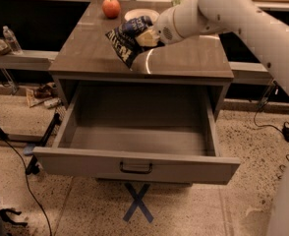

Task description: Pick blue chip bag from top drawer and place on counter

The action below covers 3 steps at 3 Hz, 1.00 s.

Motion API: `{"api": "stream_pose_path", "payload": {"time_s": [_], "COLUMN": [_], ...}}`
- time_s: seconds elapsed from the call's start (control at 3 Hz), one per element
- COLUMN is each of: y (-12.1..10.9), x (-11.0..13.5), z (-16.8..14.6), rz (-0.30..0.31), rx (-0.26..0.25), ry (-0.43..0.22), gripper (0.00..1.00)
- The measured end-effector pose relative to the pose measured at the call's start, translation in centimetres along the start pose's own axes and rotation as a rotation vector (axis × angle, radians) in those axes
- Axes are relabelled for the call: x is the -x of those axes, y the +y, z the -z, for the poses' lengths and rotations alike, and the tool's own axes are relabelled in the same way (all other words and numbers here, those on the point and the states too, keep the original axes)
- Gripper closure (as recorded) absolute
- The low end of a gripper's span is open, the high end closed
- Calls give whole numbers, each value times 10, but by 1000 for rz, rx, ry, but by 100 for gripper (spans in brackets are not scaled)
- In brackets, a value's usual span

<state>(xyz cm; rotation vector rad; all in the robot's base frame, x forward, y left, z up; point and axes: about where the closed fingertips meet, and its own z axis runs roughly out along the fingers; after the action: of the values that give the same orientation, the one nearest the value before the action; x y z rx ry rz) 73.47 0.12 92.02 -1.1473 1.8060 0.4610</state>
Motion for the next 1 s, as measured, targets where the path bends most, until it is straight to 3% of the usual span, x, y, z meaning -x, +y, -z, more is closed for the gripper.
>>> {"api": "stream_pose_path", "payload": {"time_s": [0.33, 1.0], "y": [-3, -9], "x": [1, 4], "z": [-21, -33], "rz": [-11, -24], "rx": [8, 26], "ry": [11, 29], "gripper": [46, 1]}}
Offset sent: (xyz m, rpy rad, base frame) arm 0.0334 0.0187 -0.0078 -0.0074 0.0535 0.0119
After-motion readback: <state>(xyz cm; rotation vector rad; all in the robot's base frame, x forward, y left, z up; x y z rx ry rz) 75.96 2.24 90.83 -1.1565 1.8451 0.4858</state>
